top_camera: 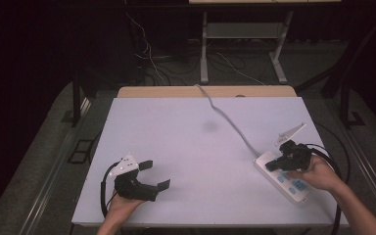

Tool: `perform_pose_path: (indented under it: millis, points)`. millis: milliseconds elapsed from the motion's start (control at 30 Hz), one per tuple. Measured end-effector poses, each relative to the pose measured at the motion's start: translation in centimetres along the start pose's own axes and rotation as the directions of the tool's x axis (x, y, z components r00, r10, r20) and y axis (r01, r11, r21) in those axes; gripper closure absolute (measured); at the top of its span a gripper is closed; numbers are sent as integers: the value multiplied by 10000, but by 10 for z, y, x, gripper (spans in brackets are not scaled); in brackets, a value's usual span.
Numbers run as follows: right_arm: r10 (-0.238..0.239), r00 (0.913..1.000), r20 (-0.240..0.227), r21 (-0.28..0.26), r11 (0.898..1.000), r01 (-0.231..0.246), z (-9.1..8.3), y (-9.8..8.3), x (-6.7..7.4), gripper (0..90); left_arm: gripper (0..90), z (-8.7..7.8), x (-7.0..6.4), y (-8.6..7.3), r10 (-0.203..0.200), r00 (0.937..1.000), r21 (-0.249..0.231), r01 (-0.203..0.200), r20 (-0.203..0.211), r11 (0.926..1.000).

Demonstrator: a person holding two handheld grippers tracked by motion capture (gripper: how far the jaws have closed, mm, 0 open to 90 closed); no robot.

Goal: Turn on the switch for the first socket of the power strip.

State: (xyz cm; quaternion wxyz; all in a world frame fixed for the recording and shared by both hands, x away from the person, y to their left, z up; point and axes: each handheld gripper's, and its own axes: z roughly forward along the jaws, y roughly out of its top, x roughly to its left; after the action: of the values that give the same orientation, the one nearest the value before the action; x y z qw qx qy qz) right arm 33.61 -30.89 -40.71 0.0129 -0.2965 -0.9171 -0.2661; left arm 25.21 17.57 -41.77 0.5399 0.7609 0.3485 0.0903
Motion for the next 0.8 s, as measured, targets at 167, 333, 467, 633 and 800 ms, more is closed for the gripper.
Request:
perform_pose_path:
  millis: [167,333,467,633,800]
  points:
    - [-8,10000,-56,-27,10000,8,0,0,-1,900,10,0,1,0,11,10000,17,-11,-20,10000]
    - [-157,9998,98,44,9999,157,0,1,2,900,9,0,1,0,-30,10000,-10,30,-28,10000]
    - [-133,9999,-35,195,9997,133,-1,4,1,900,9,0,1,0,-19,10000,14,19,-31,10000]
    - [-67,9991,-417,248,9997,77,-2,7,0,900,9,0,1,0,-54,10000,4,54,-48,10000]
    - [-34,9990,-440,7,10000,35,-9,14,-1,900,9,0,1,-1,-78,10000,15,78,-61,10000]
